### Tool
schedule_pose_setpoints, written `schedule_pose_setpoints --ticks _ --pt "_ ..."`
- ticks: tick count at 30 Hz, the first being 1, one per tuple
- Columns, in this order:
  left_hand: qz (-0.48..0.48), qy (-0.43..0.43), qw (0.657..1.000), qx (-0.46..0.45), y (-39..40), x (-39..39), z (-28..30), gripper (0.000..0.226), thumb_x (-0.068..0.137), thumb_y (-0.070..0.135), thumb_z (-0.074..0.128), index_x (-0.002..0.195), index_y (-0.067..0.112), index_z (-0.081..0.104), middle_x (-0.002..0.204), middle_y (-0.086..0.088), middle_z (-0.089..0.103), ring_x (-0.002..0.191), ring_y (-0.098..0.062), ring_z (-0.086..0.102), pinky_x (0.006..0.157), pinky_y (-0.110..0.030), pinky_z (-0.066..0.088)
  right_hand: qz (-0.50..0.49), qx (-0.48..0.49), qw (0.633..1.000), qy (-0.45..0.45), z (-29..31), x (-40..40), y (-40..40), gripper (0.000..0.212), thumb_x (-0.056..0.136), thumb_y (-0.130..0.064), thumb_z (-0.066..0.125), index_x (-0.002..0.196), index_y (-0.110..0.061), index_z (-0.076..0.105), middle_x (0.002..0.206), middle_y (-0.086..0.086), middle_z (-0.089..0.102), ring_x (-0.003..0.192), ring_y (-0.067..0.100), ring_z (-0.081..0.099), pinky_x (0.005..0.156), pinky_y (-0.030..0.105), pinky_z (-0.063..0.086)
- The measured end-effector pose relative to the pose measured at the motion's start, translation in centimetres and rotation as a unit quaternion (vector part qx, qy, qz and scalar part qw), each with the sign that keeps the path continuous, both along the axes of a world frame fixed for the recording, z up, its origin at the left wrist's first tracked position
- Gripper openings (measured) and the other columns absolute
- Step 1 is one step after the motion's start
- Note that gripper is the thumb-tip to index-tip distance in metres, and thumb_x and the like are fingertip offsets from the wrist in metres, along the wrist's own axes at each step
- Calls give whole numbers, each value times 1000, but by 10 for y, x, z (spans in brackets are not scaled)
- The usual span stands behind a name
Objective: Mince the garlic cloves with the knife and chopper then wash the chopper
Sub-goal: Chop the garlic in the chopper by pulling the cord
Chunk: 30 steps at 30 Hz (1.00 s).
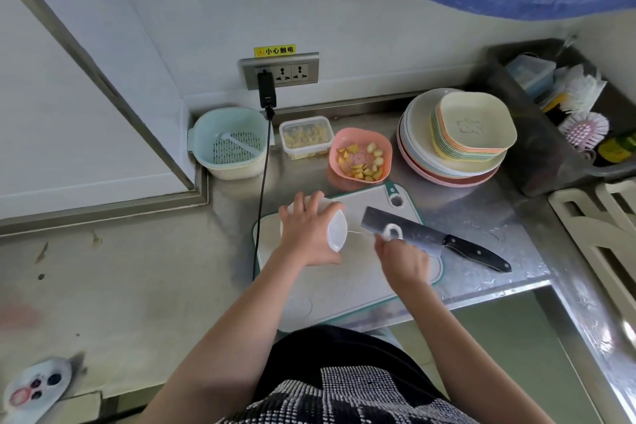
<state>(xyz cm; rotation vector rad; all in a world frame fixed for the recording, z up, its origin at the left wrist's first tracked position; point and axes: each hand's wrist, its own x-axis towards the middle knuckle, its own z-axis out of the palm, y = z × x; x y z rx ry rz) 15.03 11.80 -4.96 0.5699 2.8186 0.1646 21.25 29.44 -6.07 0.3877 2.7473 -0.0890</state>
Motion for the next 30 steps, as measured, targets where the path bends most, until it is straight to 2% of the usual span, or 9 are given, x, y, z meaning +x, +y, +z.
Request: schedule_pose_setpoints --ticks 4,9,11,13,15,17,21,24,30 --pt "-3 -5 1000 3 -1 -1 0 95 47 54 74 130 45 28 139 2 22 128 -31 23 95 -49 29 -161 13 987 -23 -10 26 51 62 102 -48 12 108 -9 60 103 14 68 92 27 63 68 31 37" --pt "-4 2 1000 0 0 -1 -1 95 47 54 73 130 45 29 138 3 23 127 -31 24 94 -48 30 -216 38 976 2 2 29 67 64 102 -42 11 115 -2 58 101 17 68 93 31 64 68 32 39" --pt "-5 1 1000 0 0 -1 -1 95 47 55 74 130 45 28 138 3 23 127 -31 24 93 -48 30 -160 37 986 12 14 15 46 59 103 -41 10 121 -4 52 100 16 70 91 28 66 68 30 43" --pt "-6 -1 1000 -5 0 -1 -1 94 47 56 74 129 45 28 139 2 22 127 -31 24 94 -49 30 -27 9 999 35 24 -2 7 49 104 -36 15 117 -8 53 105 15 69 94 30 66 72 32 46" --pt "-4 -1 1000 -10 1 -1 1 93 50 57 72 130 45 28 140 2 21 128 -32 23 94 -50 31 85 -17 996 38 37 -15 -35 49 105 -36 19 109 -9 59 106 15 68 97 33 64 70 32 41" --pt "1 3 1000 -10 1 0 2 90 52 57 71 131 44 29 141 2 21 128 -32 24 93 -49 31 120 -22 992 33 35 -21 -53 56 104 -40 19 102 -7 64 104 15 68 97 34 63 67 32 35" --pt "-6 -7 1000 4 4 0 1 93 49 55 74 130 44 29 140 2 20 128 -32 22 94 -50 30 84 -20 996 20 15 -16 -40 61 103 -45 18 98 -6 65 103 14 69 96 32 63 66 30 31" --pt "-14 -7 1000 1 8 2 3 93 49 54 74 130 43 29 139 2 22 127 -31 23 93 -48 30 46 -25 998 28 8 -16 -29 58 103 -45 19 108 -8 62 102 14 69 95 33 63 66 31 33" --pt "-3 4 1000 7 2 -2 0 95 48 56 74 131 43 29 139 2 23 127 -30 24 94 -48 30 -239 18 971 2 3 29 69 63 102 -43 16 111 -2 63 109 20 66 100 36 61 81 36 44"
